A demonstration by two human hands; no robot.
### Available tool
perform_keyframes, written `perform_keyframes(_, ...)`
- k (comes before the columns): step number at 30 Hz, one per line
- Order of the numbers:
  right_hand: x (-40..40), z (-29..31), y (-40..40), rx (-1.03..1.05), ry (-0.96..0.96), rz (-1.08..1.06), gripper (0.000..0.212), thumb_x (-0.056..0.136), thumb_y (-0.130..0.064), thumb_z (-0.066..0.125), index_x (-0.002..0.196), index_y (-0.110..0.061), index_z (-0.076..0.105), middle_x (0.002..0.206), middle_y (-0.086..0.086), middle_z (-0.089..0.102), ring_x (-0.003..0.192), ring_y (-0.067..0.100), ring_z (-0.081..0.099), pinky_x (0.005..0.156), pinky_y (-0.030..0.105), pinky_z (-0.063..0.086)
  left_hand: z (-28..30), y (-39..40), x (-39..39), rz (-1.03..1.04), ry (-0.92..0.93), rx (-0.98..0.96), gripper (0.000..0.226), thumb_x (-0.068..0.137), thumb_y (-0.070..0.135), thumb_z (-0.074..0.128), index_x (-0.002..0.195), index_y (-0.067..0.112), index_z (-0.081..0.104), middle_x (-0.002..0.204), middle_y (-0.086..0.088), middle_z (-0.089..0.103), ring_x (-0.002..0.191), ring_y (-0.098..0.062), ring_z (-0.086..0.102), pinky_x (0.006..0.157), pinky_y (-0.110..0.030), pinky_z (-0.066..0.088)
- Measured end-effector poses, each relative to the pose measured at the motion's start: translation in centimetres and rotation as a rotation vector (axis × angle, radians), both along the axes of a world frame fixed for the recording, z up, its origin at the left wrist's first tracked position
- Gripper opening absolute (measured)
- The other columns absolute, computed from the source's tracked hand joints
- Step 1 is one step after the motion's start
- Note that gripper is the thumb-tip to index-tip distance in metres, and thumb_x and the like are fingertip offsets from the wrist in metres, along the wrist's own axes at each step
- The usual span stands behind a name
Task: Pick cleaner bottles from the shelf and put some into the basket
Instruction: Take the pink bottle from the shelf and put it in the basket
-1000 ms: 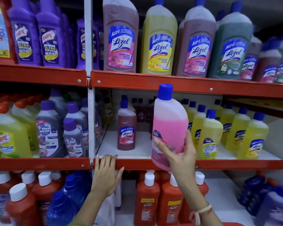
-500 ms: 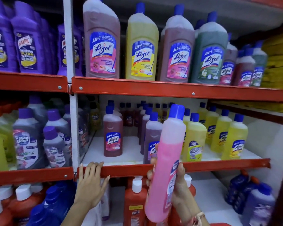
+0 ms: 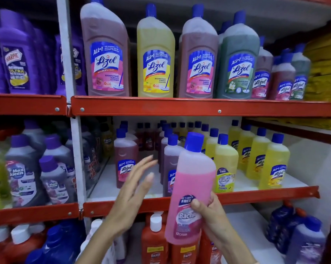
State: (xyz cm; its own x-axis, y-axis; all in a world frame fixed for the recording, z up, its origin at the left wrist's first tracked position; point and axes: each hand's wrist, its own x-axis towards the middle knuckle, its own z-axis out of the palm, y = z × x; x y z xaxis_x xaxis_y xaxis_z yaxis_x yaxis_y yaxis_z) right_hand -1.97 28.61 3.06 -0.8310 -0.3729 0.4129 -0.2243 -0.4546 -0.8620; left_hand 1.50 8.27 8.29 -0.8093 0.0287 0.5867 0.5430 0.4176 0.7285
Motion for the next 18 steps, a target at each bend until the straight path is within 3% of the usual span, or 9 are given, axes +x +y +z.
perform_keyframes(2, 0.0, -0.3, -0.3, 0.032, 0.024, -0.077, 0.07, 0.038, -0.042, 0.098, 0.101, -0.024, 0.073, 0.097, 0.012, 0.078, 0.087, 0.025, 0.075, 0.069, 0.029, 0.06, 2.8, 2.5, 0.0, -0.138, 0.01, -0.012, 0.093, 0.06, 0.093, 0.031, 0.12, 0.025, 0.055, 0.148, 0.008, 0.033, 0.135, -0.01, 0.033, 0.111, -0.037, 0.031)
perform_keyframes(4, -0.1, -0.6, 0.0, 0.058, 0.039, -0.107, 0.067, 0.042, -0.041, 0.097, 0.102, -0.03, 0.072, 0.101, 0.009, 0.078, 0.091, 0.023, 0.075, 0.071, 0.026, 0.059, 3.2, 4.3, 0.4, -0.278, -0.01, -0.005, 0.059, 0.075, 0.07, 0.053, 0.119, 0.031, 0.059, 0.148, 0.013, 0.036, 0.136, -0.005, 0.033, 0.108, -0.034, 0.033)
perform_keyframes(5, -0.1, -0.7, 0.3, 0.073, 0.047, -0.114, 0.066, 0.044, -0.04, 0.097, 0.104, -0.032, 0.071, 0.103, 0.007, 0.078, 0.093, 0.022, 0.074, 0.071, 0.025, 0.059, 2.9, 4.7, 0.3, -0.294, -0.011, -0.004, 0.049, 0.076, 0.057, 0.064, 0.119, 0.034, 0.059, 0.144, 0.015, 0.04, 0.134, -0.004, 0.035, 0.107, -0.033, 0.035)
perform_keyframes(8, -0.2, -1.3, 1.4, 0.128, 0.048, -0.139, 0.06, 0.057, -0.03, 0.093, 0.111, -0.035, 0.067, 0.109, 0.002, 0.076, 0.098, 0.018, 0.073, 0.074, 0.024, 0.059, 1.4, 5.6, -0.1, -0.234, 0.019, 0.053, 0.05, 0.067, 0.032, 0.084, 0.113, 0.03, 0.064, 0.132, 0.01, 0.052, 0.122, -0.005, 0.051, 0.098, -0.023, 0.045)
perform_keyframes(10, -0.2, -2.2, 2.2, 0.181, 0.028, -0.142, 0.06, 0.064, -0.022, 0.087, 0.117, -0.033, 0.062, 0.113, -0.003, 0.075, 0.102, 0.014, 0.071, 0.077, 0.021, 0.058, 0.5, 6.3, -0.5, -0.182, -0.034, 0.125, 0.051, 0.061, 0.022, 0.087, 0.108, 0.026, 0.067, 0.127, 0.002, 0.059, 0.116, -0.009, 0.057, 0.092, -0.028, 0.051)
perform_keyframes(12, -0.2, -3.6, 3.3, 0.246, 0.007, -0.113, 0.063, 0.071, -0.019, 0.082, 0.126, -0.028, 0.053, 0.117, -0.008, 0.072, 0.108, 0.01, 0.067, 0.081, 0.019, 0.056, -1.5, 7.1, -0.6, -0.168, -0.083, 0.188, 0.05, 0.058, 0.018, 0.087, 0.104, 0.022, 0.07, 0.119, -0.004, 0.067, 0.11, -0.014, 0.062, 0.089, -0.031, 0.054)
perform_keyframes(14, 0.1, -5.4, 4.4, 0.325, -0.015, -0.075, 0.067, 0.077, -0.019, 0.079, 0.134, -0.026, 0.044, 0.124, -0.009, 0.068, 0.116, 0.01, 0.063, 0.089, 0.022, 0.054, -3.9, 7.6, -0.2, -0.155, -0.123, 0.229, 0.051, 0.054, 0.019, 0.088, 0.102, 0.019, 0.071, 0.11, -0.003, 0.072, 0.101, -0.012, 0.067, 0.083, -0.024, 0.055)
perform_keyframes(18, 0.7, -10.5, 6.5, 0.504, -0.112, -0.018, 0.075, 0.082, -0.003, 0.07, 0.145, -0.017, 0.031, 0.136, 0.0, 0.057, 0.121, 0.01, 0.056, 0.103, 0.03, 0.049, -9.3, 9.0, 0.6, -0.075, -0.259, 0.249, 0.055, 0.048, 0.021, 0.09, 0.1, 0.019, 0.071, 0.11, 0.001, 0.069, 0.093, -0.008, 0.067, 0.079, -0.024, 0.055)
